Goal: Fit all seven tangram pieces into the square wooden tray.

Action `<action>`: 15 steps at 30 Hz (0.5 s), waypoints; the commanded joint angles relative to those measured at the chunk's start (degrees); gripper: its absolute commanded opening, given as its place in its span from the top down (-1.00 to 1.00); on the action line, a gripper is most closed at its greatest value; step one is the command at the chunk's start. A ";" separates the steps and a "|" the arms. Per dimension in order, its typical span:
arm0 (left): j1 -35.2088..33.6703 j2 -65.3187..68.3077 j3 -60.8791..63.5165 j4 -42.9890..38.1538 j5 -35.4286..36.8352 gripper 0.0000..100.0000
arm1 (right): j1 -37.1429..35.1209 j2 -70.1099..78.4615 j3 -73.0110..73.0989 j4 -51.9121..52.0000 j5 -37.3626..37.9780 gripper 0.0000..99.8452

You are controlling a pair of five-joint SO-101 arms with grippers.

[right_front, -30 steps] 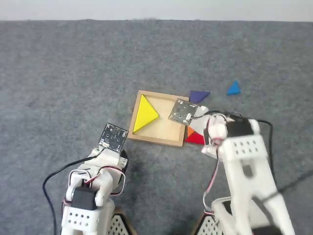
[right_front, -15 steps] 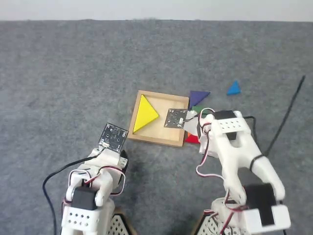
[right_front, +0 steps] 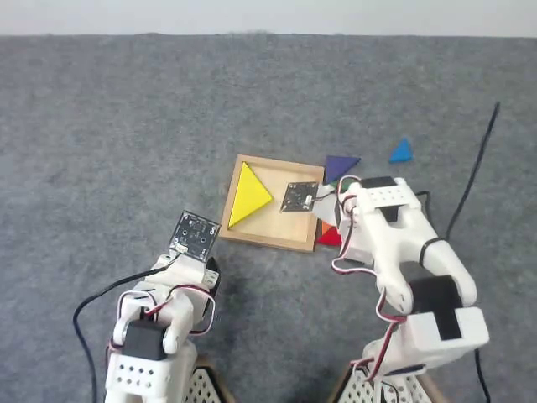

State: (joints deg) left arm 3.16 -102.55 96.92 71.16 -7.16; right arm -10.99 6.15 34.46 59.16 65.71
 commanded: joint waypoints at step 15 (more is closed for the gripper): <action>0.09 -0.09 -0.40 0.26 0.35 0.82 | 9.27 0.04 -3.25 4.70 -12.84 0.43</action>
State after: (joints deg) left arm 3.16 -102.55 96.92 71.16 -7.16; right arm -6.07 6.59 32.18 62.68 58.24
